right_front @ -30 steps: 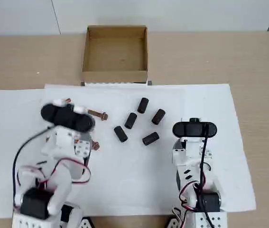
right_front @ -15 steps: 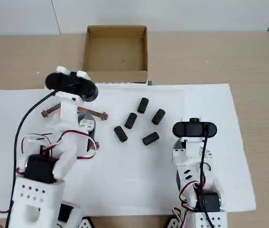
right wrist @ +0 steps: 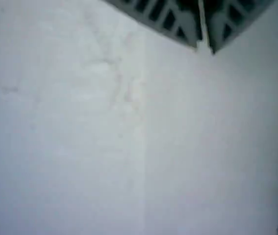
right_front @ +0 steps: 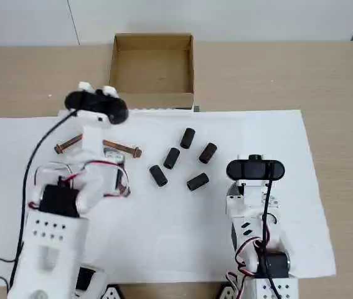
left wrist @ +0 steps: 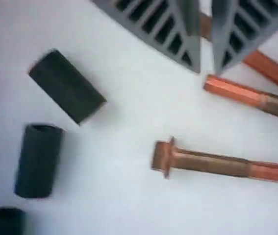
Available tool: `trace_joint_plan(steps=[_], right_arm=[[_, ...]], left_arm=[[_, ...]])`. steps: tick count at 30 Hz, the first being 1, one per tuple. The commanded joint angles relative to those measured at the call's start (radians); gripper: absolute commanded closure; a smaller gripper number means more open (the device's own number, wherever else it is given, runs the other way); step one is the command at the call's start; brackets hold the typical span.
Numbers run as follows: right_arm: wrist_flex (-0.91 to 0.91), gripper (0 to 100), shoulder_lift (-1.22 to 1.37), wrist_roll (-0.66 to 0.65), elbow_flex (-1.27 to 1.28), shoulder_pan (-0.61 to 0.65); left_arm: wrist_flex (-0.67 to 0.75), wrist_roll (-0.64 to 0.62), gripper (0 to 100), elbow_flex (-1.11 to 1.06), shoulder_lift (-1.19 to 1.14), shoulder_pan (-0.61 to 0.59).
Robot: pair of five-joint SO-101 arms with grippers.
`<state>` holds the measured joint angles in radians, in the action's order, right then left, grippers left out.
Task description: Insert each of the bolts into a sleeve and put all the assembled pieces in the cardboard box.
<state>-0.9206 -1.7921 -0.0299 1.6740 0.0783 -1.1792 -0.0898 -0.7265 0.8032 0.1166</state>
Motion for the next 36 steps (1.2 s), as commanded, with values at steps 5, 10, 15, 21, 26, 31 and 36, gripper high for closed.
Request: trace_joint_plan(steps=[5,10,15,21,26,31,36], right_arm=[[-0.002,99.5,-0.022,0.008,0.011,0.001],[-0.002,99.5,-0.022,0.008,0.011,0.001],[-0.002,99.5,-0.022,0.008,0.011,0.002],[-0.001,99.5,-0.022,0.003,0.011,0.048],[-0.001,99.5,-0.022,0.009,0.011,0.090],[-0.010,99.5,-0.015,0.009,-0.083,0.039],[-0.030,99.5,-0.010,0.127,-0.222,0.039]], left_arm=[[-0.026,-0.002,99,0.232,-0.222,-0.068],[-0.035,-0.002,99,0.326,-0.327,-0.066],[-0.035,-0.002,99,0.338,-0.373,-0.066],[-0.061,0.006,99,0.335,-0.417,-0.068],[-0.058,0.006,99,0.338,-0.477,-0.068],[-0.063,0.002,99,0.367,-0.517,-0.068],[-0.063,0.002,99,0.375,-0.539,-0.066]])
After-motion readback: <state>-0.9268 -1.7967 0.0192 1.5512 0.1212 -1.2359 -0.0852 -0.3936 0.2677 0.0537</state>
